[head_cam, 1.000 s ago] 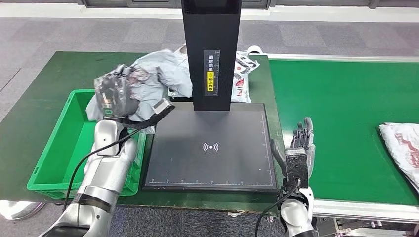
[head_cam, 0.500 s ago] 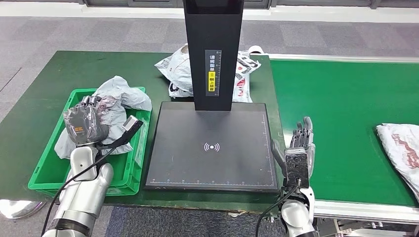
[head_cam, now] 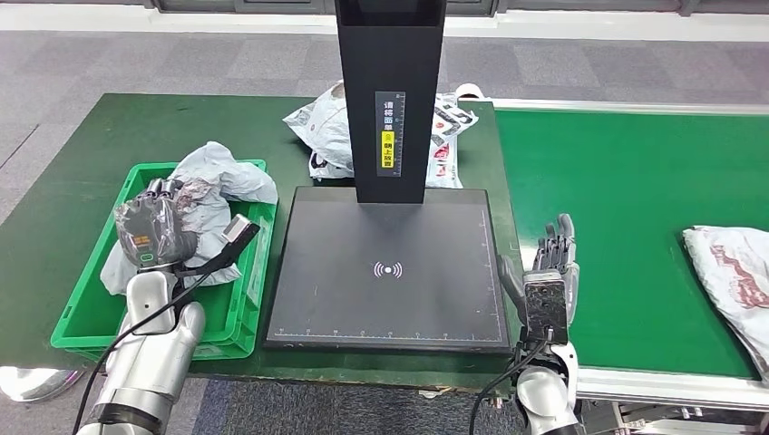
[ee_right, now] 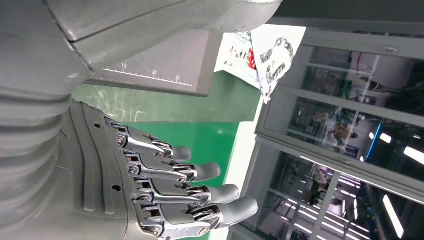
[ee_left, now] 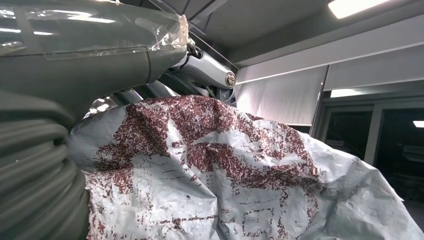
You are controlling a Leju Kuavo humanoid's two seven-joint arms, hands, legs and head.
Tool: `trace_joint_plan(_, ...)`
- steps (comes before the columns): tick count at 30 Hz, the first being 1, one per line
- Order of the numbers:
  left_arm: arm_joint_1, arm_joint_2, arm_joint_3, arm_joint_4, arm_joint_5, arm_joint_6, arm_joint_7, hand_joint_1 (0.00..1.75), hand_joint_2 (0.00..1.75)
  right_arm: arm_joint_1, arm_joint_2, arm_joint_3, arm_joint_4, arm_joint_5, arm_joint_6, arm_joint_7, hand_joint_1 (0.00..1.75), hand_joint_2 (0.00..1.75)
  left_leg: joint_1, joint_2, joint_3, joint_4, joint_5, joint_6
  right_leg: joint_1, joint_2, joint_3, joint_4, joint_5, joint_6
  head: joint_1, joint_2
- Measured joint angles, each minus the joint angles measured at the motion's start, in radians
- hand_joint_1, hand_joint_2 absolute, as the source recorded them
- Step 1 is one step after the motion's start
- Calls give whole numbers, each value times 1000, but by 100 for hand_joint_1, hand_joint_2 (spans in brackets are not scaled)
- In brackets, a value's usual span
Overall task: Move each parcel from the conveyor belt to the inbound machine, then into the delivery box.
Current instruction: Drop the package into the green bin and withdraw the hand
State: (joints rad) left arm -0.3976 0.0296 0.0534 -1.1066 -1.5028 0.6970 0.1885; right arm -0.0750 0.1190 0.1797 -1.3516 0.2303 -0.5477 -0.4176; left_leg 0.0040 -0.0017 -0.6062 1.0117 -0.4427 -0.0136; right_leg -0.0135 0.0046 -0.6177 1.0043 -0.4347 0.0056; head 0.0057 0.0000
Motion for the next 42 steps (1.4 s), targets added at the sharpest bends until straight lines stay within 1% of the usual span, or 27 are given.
trace_joint_plan(2, 10, 4, 0, 6, 0, 0, 26, 87, 175, 3, 0, -1, 0, -2, 8, 2, 0, 175, 0, 0, 0, 0, 0, 0, 0, 0, 0, 0, 0, 0, 0, 0)
trace_joint_plan(4, 29, 6, 3, 10, 3, 0, 31, 0, 175, 8, 2, -3, 0, -4, 15, 4, 0, 175, 0, 0, 0, 0, 0, 0, 0, 0, 0, 0, 0, 0, 0, 0)
trace_joint_plan(6, 48, 4, 11, 10, 17, 0, 7, 0, 175, 13, 4, -5, 0, -2, 20, 5, 0, 175, 0, 0, 0, 0, 0, 0, 0, 0, 0, 0, 0, 0, 0, 0)
trace_joint_plan(8, 58, -3, 20, 9, 67, 0, -43, 0, 175, 18, 5, -6, 0, 3, 28, 6, 0, 175, -1, -1, 1, 0, 0, 0, -1, -1, 1, 0, -1, 0, 0, 0)
trace_joint_plan(10, 53, -11, 25, 14, 171, -5, -111, 0, 175, 23, 6, -6, -1, 11, 36, 9, 0, 175, -1, -4, 3, -1, -1, 1, -1, -4, 3, 0, -3, 1, 0, 0)
trace_joint_plan(12, 38, -14, 27, 27, 279, -26, -160, 0, 175, 24, 6, -7, -1, 23, 49, 17, 0, 175, -2, -7, 6, -1, -2, 1, -2, -9, 7, 0, -6, 1, 0, 0)
trace_joint_plan(14, 14, -14, 27, 53, 342, -55, -171, 0, 175, 20, 8, -7, -1, 34, 63, 25, 0, 175, -1, -13, 8, -1, 0, 1, -1, -14, 10, 0, -8, 1, 0, 0)
trace_joint_plan(16, -17, -13, 28, 93, 358, -69, -164, 0, 175, 11, 12, -7, 2, 39, 73, 31, 0, 175, -1, -16, 8, -2, 2, 0, -1, -18, 11, 0, -7, -1, 0, 0)
trace_joint_plan(19, -63, -9, 28, 157, 344, -60, -147, 0, 175, 4, 18, -7, 8, 41, 84, 32, 0, 175, 0, -16, 8, -2, 6, -2, 0, -18, 11, 0, -3, -3, 0, 0)
trace_joint_plan(22, -91, -6, 28, 202, 333, -42, -153, 0, 175, 10, 20, -7, 12, 42, 86, 29, 0, 175, 0, -15, 8, -2, 7, -3, 0, -17, 11, 0, 0, -4, 0, 0)
trace_joint_plan(25, -105, -6, 28, 219, 368, -34, -188, 0, 175, 17, 20, -7, 12, 42, 89, 26, 0, 175, 0, -15, 8, -2, 7, -3, 0, -17, 11, 0, 0, -4, 0, 0)
trace_joint_plan(29, -111, -8, 28, 217, 463, -56, -249, 0, 175, 29, 22, -7, 11, 43, 97, 27, 0, 175, 0, -15, 8, -2, 7, -3, 0, -16, 10, 0, -1, -4, 0, 0)
trace_joint_plan(33, -112, -12, 28, 213, 500, -71, -273, 0, 175, 37, 22, -7, 11, 44, 101, 27, 0, 175, 0, -15, 8, -2, 7, -3, 0, -16, 10, 0, -2, -4, 0, 0)
trace_joint_plan(35, -113, -15, 28, 207, 560, -106, -308, 0, 175, 39, 22, -7, 11, 45, 100, 28, 0, 175, 0, -14, 8, -2, 7, -3, 0, -16, 10, 0, -2, -4, 0, 0)
trace_joint_plan(38, -113, -24, 28, 189, 701, -188, -383, 0, 175, 43, 22, -7, 10, 45, 100, 29, 0, 175, 0, -14, 8, -2, 6, -3, 0, -16, 10, 0, -2, -4, 0, 0)
trace_joint_plan(40, -112, -30, 28, 180, 745, -217, -407, 0, 175, 44, 22, -7, 9, 45, 100, 29, 0, 175, 0, -14, 7, -2, 6, -3, 0, -16, 10, 0, -2, -4, 0, 0)
trace_joint_plan(42, -111, -34, 28, 175, 755, -224, -413, 0, 175, 45, 22, -7, 9, 45, 100, 29, 0, 175, 0, -14, 7, -2, 6, -3, 0, -16, 9, 0, -1, -4, 0, 0)
